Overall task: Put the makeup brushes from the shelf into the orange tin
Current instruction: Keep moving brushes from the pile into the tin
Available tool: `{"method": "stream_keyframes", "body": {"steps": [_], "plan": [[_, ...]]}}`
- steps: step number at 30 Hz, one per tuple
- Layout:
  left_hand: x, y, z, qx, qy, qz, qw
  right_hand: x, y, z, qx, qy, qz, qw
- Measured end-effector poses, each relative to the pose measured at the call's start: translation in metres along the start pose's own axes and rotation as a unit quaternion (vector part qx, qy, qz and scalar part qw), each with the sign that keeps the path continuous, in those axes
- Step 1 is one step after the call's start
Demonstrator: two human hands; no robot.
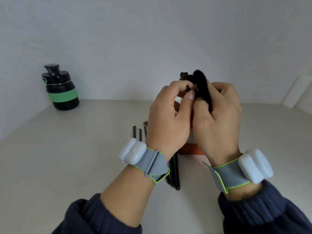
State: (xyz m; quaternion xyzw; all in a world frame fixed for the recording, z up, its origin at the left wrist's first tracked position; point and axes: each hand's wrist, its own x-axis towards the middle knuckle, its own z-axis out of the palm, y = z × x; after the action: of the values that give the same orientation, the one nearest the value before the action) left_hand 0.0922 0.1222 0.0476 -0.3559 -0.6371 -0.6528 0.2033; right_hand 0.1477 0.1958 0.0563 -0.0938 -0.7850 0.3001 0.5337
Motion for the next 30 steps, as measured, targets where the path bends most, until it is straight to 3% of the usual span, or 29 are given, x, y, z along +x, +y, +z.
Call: {"method": "stream_keyframes", "body": {"steps": [4,10,14,17,21,26,30], "plan": [[-0.001,-0.002,0.001,0.010,-0.017,-0.006,1.000,-0.001,0.000,-0.001,0.014,0.003,0.001,1.000],[-0.002,-0.004,-0.004,0.028,-0.013,-0.010,0.999,-0.003,-0.001,-0.003,0.057,0.078,-0.017,0.995],[-0.002,-0.004,-0.010,0.020,-0.019,-0.023,0.999,-0.003,-0.002,-0.004,0.048,0.126,-0.070,0.988],[0.003,-0.007,-0.019,0.025,-0.021,-0.029,0.999,-0.006,0.000,-0.004,0.070,0.106,-0.131,0.983],[0.008,-0.023,-0.037,0.070,-0.040,-0.041,0.996,-0.014,-0.001,0.000,0.081,0.015,-0.187,0.979],[0.013,-0.050,-0.069,0.246,-0.116,-0.088,0.958,-0.023,-0.004,0.009,-0.006,-0.189,-0.196,0.962],[0.015,-0.060,-0.094,0.362,-0.181,-0.145,0.903,-0.032,0.006,0.019,-0.171,-0.361,-0.179,0.899]]}}
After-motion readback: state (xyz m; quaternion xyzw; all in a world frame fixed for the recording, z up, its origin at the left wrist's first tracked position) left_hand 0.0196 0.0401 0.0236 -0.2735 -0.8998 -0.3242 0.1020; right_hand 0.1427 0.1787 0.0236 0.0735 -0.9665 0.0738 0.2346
